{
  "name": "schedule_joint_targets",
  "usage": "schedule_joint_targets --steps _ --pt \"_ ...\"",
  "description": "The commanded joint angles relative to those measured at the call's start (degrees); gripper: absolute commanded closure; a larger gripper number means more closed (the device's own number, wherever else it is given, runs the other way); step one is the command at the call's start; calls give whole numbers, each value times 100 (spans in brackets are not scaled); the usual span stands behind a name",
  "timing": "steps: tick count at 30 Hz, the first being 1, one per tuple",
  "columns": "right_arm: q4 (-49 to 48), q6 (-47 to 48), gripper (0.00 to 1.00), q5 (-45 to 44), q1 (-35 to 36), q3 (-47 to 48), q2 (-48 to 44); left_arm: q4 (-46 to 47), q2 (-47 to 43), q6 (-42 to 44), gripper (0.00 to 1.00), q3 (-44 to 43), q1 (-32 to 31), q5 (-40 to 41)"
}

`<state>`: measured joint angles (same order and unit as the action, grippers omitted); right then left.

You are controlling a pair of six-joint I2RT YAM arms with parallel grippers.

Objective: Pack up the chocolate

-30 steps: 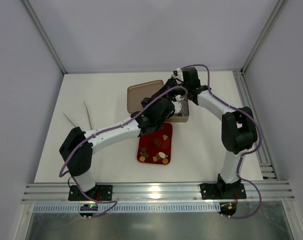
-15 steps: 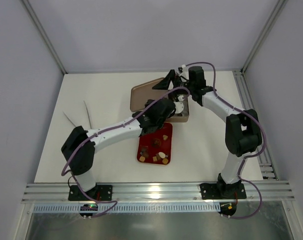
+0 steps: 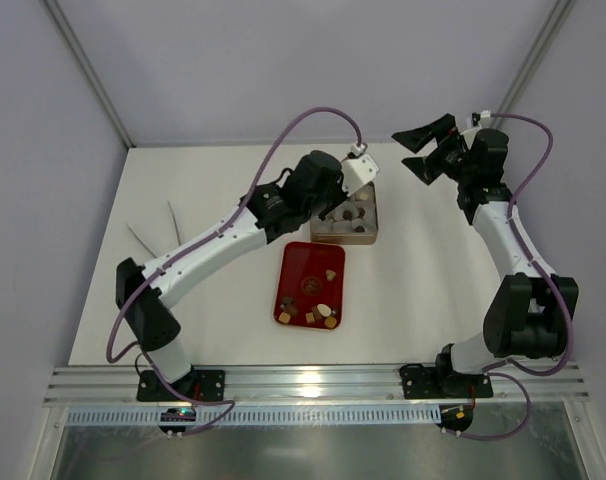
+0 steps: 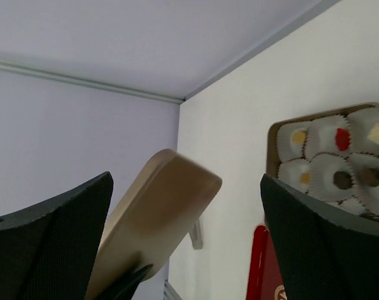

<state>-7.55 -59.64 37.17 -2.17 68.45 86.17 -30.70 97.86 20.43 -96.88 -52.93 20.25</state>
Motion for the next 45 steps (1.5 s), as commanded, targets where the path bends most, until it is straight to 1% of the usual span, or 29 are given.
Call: schedule_joint_targets --steps 1,2,4,5,7,8,10,11,12,15,16,17,20,21,22,31,33,34,36,45 --pt "568 846 0 -947 -108 -60 -320 -393 -40 -1406 100 -779 422 -1994" --pt "936 1179 0 -1079 -108 -33 -355 -367 56 -2001 100 -884 745 -2930" --pt "1089 1401 0 -1325 -108 -77 -408 -201 197 -2725 100 -1148 1081 -3858" --pt "1237 1489 0 -1404 -108 -147 -426 -130 389 -3372 100 -1210 1344 -4671" --pt "1343 1753 0 -1536 -99 -200 -435 72 645 -3886 100 -1456 1556 -5196" --pt "1414 1823 0 -1581 -108 -261 -426 99 898 -4332 100 -1535 1714 -5624" --pt "1476 1982 0 -1651 -108 -297 -382 248 1172 -4739 100 -1763 1838 -5996" --pt "1537 2026 0 -1677 -108 -323 -364 301 1295 -5080 100 -1851 1891 -6154" --pt "1555 2096 0 -1695 -108 -349 -347 327 1575 -5240 100 -1930 1978 -6382" --pt "1608 2184 0 -1687 -108 -349 -198 556 2033 -5653 100 -2106 2128 -6647" --pt "1599 2237 0 -1669 -99 -367 -110 869 2148 -5820 100 -2089 2163 -6857" --pt "1616 2263 0 -1660 -90 -358 -66 1081 2341 -6274 100 -2081 2216 -7033" --pt "1625 2334 0 -1608 -64 -358 110 1724 2614 -6735 100 -2098 2409 -7359" --pt "1608 2342 0 -1599 -55 -358 163 1908 2763 -7058 100 -2081 2479 -7430" --pt "1608 2369 0 -1599 -11 -376 250 2336 2834 -7261 100 -2063 2532 -7622" --pt "1520 2413 2 -1572 217 -174 875 3289 3519 -8386 100 -2072 2832 -7957" --pt "1520 2439 2 -1598 217 -121 1024 3509 3599 -8511 100 -2019 2858 -8036" --pt "1502 2439 2 -1616 374 -43 1059 3657 3625 -8650 100 -1967 2858 -8045" --pt "1520 2474 2 -1660 411 28 1182 4095 3687 -8862 100 -1835 2867 -8072" --pt "1450 2483 2 -1731 525 231 1446 4142 4003 -8881 100 -1711 2946 -8089"
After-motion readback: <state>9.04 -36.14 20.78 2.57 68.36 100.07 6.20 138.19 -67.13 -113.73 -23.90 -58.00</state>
